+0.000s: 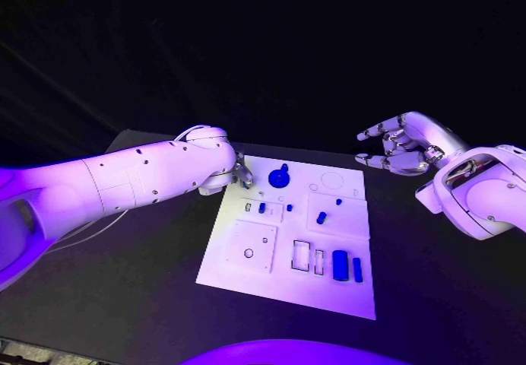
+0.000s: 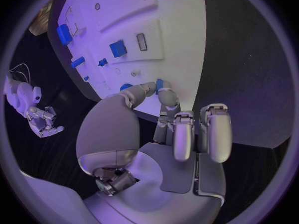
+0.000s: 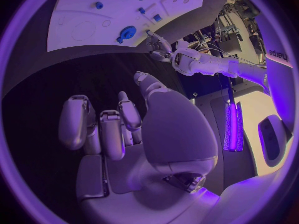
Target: Assemble the parts on the task board
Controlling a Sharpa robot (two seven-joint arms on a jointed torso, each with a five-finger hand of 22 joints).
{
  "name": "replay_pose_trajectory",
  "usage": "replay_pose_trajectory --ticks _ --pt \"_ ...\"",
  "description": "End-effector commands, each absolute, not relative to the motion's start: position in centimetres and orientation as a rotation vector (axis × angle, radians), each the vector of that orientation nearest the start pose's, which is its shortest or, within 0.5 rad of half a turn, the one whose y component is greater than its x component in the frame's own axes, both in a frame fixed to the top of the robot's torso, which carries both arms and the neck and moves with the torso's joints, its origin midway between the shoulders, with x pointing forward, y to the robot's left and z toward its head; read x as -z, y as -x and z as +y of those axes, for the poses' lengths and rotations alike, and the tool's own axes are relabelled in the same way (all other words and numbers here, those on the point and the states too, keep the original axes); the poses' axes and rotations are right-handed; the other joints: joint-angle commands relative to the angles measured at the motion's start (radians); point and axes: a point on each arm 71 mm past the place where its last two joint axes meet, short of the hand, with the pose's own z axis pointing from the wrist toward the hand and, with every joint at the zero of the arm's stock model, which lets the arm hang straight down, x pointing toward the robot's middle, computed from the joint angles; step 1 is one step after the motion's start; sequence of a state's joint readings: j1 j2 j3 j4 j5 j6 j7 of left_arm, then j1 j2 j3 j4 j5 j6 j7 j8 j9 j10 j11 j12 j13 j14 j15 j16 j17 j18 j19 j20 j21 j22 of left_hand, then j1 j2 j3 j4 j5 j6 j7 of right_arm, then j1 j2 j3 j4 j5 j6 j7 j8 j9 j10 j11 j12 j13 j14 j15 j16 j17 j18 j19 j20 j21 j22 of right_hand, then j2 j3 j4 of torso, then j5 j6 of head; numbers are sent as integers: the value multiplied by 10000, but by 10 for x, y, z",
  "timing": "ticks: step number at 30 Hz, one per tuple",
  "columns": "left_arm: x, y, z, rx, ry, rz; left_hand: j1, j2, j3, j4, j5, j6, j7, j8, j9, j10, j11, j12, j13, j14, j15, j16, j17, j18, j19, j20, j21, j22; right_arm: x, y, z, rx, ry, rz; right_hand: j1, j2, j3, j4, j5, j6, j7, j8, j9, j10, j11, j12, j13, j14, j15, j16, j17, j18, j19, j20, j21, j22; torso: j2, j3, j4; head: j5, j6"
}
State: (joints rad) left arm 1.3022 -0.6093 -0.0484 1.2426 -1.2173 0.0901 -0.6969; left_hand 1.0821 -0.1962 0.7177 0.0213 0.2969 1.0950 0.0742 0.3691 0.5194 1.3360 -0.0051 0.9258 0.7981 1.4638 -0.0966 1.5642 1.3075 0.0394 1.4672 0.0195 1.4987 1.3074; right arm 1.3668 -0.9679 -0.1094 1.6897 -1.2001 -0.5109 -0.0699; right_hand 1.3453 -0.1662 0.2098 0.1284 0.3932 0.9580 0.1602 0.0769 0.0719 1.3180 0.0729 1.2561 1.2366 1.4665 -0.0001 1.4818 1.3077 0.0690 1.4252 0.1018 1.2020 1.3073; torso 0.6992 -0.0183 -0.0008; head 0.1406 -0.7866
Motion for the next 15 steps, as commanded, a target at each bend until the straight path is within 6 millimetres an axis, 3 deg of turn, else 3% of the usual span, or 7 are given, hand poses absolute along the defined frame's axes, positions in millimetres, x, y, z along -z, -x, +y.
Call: replay_pose_trajectory --ticks 1,15 --pt "190 -545 196 309 2209 21672 -118 -19 -109 45 -32 483 -590 46 134 532 -487 49 14 1070 -64 66 2633 -139 371 -68 45 1793 110 -471 -218 -7874 -592 14656 -46 -63 0 75 65 69 -18 34 -4 -24 -18 -35 -8 696 -29 -46 1332 42 -59 18 -69 1500 6 1 -3 3 -13" --pt "190 -545 194 306 2146 21728 -220 -65 -481 250 -84 482 -614 91 67 522 -504 61 35 1070 -79 66 2633 -139 370 -81 41 1795 110 -470 -217 -7902 -576 14659 -46 -63 0 75 65 69 -18 34 -4 -24 -18 -35 -8 696 -29 -46 1332 42 -59 18 -69 1500 2 0 2 -18 -13"
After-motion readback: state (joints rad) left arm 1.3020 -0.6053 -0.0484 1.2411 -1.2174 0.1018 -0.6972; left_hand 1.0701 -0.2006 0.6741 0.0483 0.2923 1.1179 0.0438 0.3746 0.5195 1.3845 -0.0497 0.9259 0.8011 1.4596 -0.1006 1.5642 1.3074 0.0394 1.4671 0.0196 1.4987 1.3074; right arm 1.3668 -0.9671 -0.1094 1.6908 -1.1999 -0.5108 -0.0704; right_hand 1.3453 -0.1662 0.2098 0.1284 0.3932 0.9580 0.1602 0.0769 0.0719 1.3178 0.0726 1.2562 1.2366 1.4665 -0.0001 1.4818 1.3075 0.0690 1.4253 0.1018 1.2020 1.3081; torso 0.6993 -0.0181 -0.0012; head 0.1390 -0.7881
